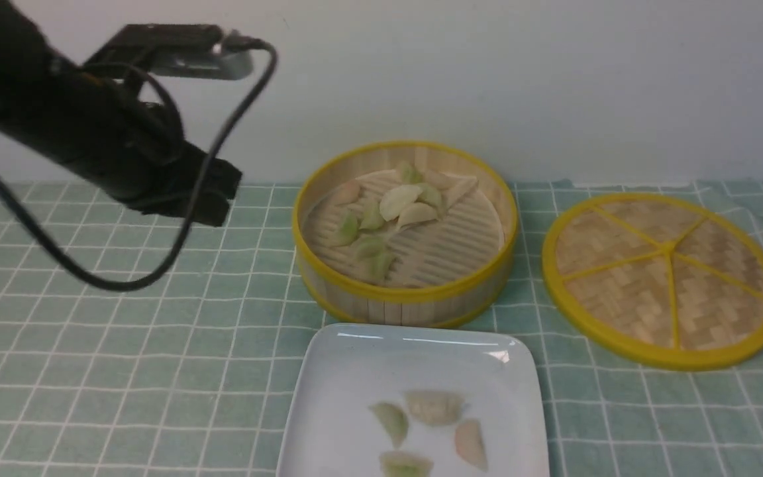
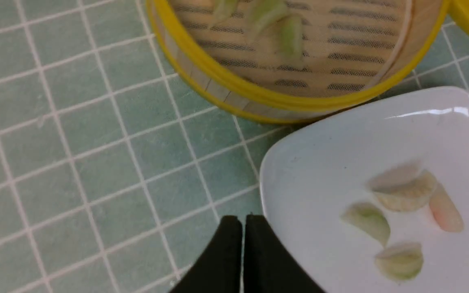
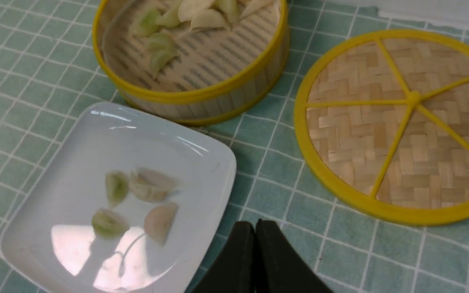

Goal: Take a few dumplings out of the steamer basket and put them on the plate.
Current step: Use the left arm to grab a dumpling from the steamer

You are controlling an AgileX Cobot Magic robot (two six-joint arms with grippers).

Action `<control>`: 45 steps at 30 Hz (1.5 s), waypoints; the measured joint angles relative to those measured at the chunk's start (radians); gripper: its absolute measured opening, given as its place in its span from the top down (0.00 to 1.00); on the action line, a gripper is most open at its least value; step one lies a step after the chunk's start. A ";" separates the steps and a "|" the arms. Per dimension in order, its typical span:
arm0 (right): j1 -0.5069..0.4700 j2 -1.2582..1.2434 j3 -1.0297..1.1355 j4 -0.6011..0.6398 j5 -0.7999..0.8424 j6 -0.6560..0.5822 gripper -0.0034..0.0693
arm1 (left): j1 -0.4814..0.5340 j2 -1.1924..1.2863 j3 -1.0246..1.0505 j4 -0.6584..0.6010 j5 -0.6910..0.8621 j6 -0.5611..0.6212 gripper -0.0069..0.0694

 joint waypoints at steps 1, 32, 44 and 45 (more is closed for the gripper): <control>0.000 0.018 0.000 0.015 0.001 -0.010 0.97 | -0.040 0.050 -0.044 0.022 -0.005 0.002 0.92; 0.000 0.040 0.000 0.020 -0.008 -0.024 0.97 | -0.160 0.783 -0.661 0.233 -0.053 0.014 0.52; 0.000 0.040 -0.047 -0.009 -0.005 -0.024 0.97 | -0.171 0.603 -0.737 0.272 0.200 -0.029 0.73; 0.000 0.040 -0.049 -0.009 -0.005 -0.024 0.97 | -0.171 0.577 -0.738 0.271 0.215 -0.029 0.73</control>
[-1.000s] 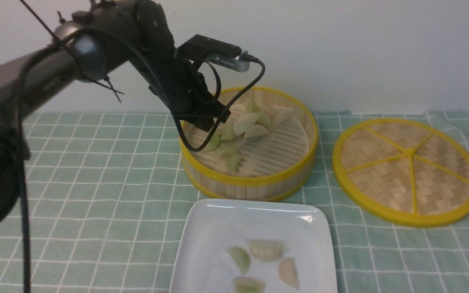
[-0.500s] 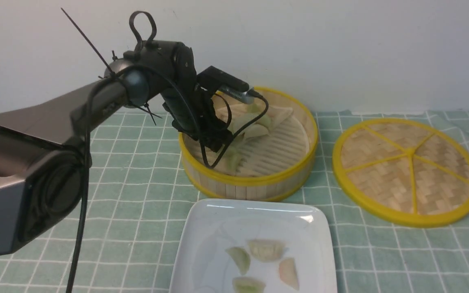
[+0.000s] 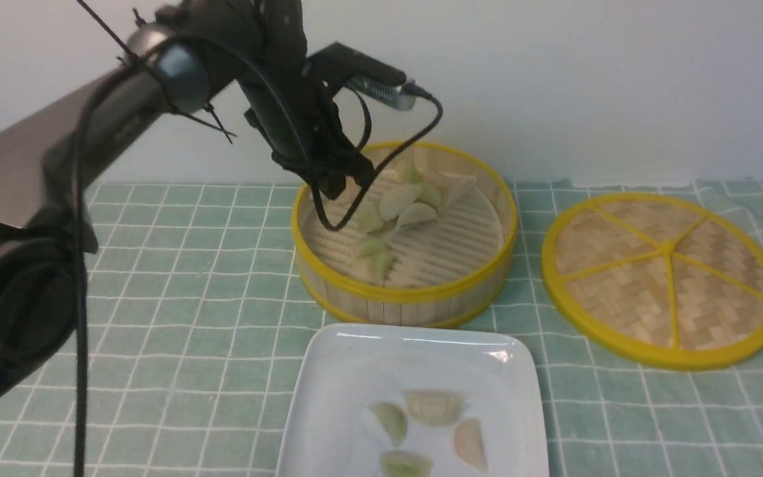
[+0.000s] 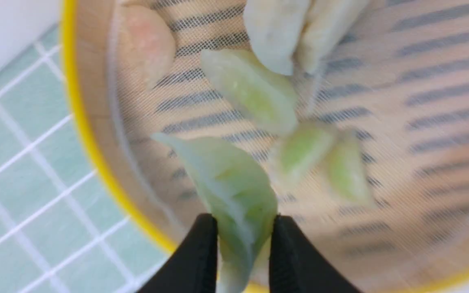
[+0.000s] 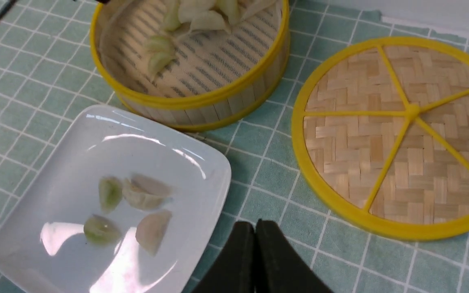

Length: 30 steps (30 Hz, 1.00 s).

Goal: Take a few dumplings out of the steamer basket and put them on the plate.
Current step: Use the left arm to grab a dumpling from the steamer, then use the left arm to put the dumpling into the plate

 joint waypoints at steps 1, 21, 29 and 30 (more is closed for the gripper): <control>0.000 0.000 0.000 0.000 0.000 0.000 0.97 | 0.000 -0.030 -0.001 -0.007 0.014 0.000 0.73; 0.000 0.034 -0.018 0.000 0.023 -0.008 0.97 | -0.254 -0.278 0.760 -0.178 -0.035 -0.021 0.73; 0.070 0.260 -0.201 0.015 0.110 -0.071 0.97 | -0.256 -0.200 0.764 -0.116 -0.056 -0.131 0.68; 0.099 0.293 -0.231 0.005 0.111 -0.072 0.97 | -0.256 -0.195 0.764 -0.112 -0.054 -0.134 0.65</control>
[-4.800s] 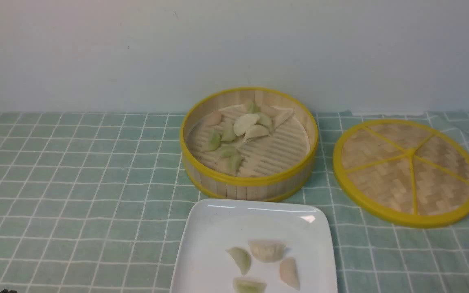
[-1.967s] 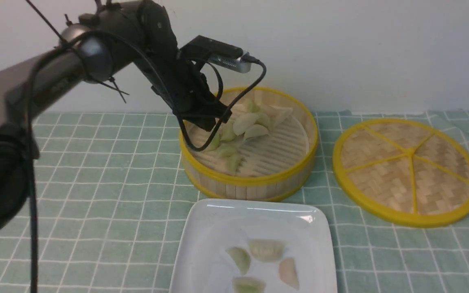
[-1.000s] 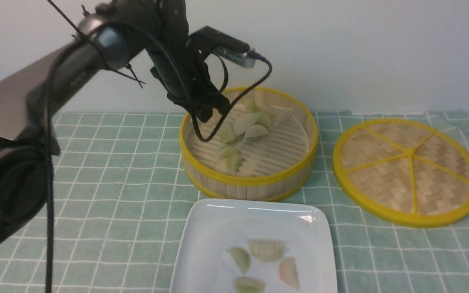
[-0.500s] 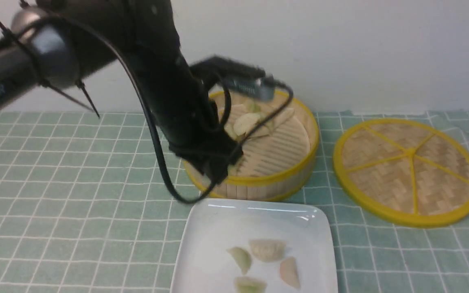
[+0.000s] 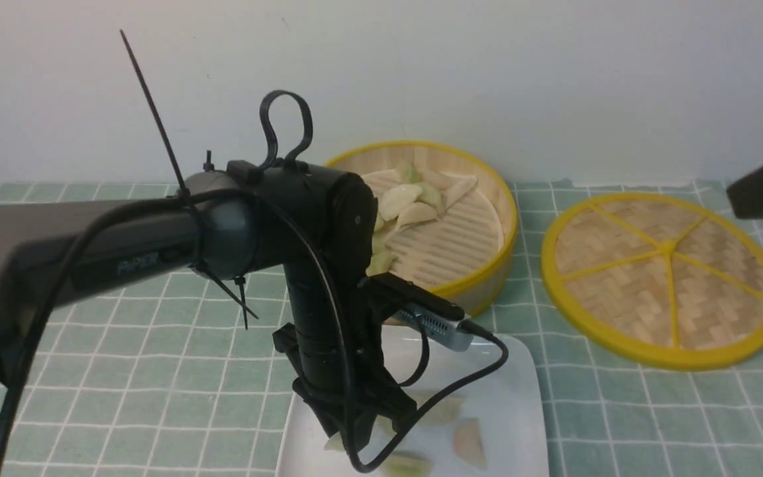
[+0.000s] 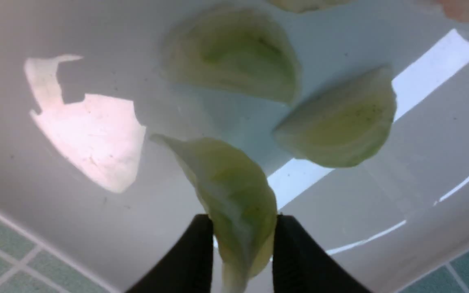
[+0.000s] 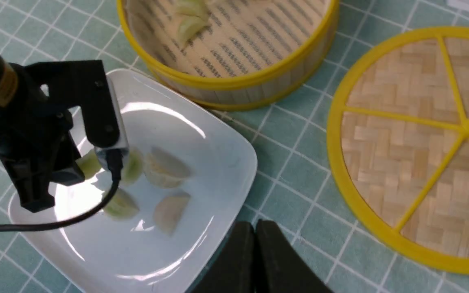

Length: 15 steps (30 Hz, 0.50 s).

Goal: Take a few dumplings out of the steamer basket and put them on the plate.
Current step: Use the left arm to put the dumpling into the plate

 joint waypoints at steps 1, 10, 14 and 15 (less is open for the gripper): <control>0.032 0.034 -0.030 -0.019 0.001 -0.002 0.97 | 0.000 0.003 0.000 0.004 0.001 -0.003 0.60; 0.149 0.350 -0.286 -0.150 0.002 0.063 0.97 | 0.000 -0.014 -0.002 0.097 0.041 -0.003 0.36; 0.149 0.484 -0.409 -0.152 0.002 0.049 0.97 | 0.012 -0.126 -0.002 0.145 0.044 -0.024 0.62; 0.149 0.527 -0.447 -0.145 0.002 0.041 0.97 | 0.024 -0.176 -0.002 0.150 0.047 -0.040 0.73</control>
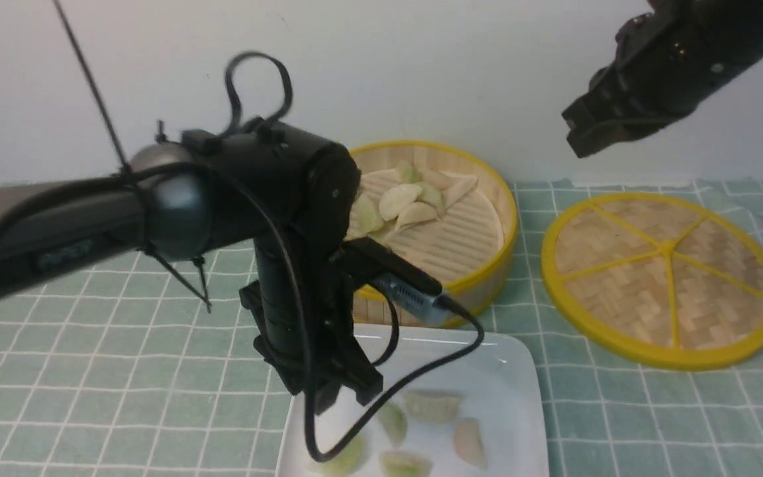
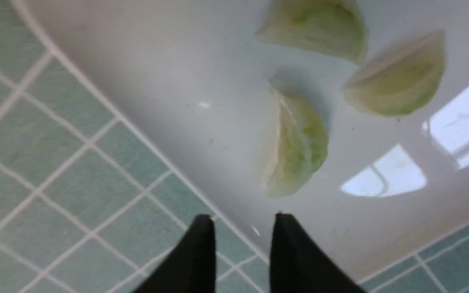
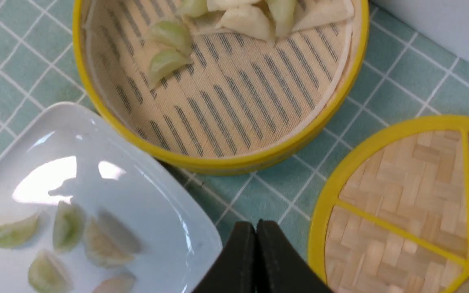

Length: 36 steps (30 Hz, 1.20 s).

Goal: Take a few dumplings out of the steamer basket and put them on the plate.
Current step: Use the left arm to put the dumpling into the plate, then use the right arm to grab a dumpling from inside the steamer

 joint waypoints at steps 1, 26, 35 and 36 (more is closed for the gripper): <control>0.001 0.037 -0.032 0.004 0.000 -0.005 0.97 | 0.012 -0.044 0.000 0.001 0.001 -0.012 0.79; 0.093 0.647 -0.401 -0.018 -0.308 -0.082 0.44 | 0.118 -0.701 0.262 0.005 0.035 -0.150 0.92; 0.115 0.706 -0.401 -0.027 -0.349 -0.127 0.41 | 0.118 -0.754 0.267 0.043 0.050 -0.160 0.92; 0.120 0.709 -0.401 -0.032 -0.356 -0.131 0.41 | 0.118 -0.754 0.267 0.043 0.050 -0.165 0.92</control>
